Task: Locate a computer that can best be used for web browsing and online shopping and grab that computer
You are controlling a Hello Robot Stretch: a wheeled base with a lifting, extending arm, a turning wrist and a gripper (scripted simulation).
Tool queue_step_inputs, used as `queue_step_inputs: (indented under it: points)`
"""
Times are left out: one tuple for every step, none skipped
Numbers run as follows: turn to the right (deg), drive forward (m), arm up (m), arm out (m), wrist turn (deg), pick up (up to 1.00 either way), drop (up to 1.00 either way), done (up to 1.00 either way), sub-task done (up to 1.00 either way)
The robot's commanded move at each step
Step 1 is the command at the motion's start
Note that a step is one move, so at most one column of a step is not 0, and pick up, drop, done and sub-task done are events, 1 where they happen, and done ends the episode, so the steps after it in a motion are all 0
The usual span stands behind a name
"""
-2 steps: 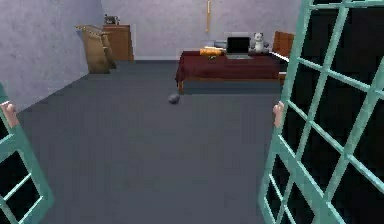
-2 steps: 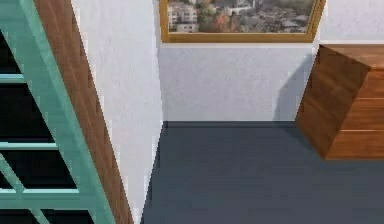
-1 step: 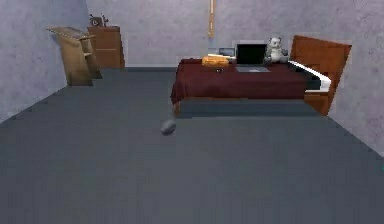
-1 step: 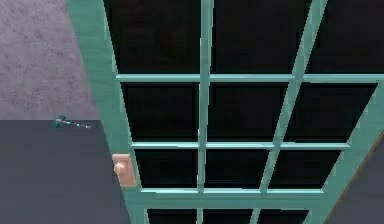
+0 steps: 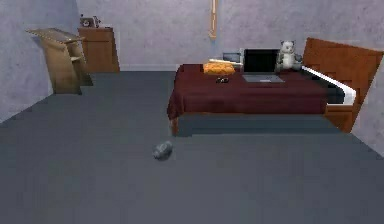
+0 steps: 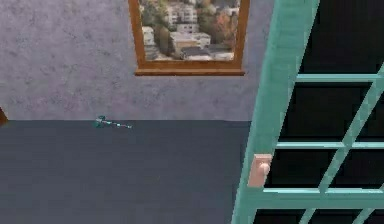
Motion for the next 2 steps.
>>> queue_step_inputs:
  points:
    - [9.0,0.00,0.00,0.00,0.0,0.00,0.00,0.00,0.00]
    - [0.0,1.00,0.00,0.00,0.0,0.00,0.00,0.00,0.00]
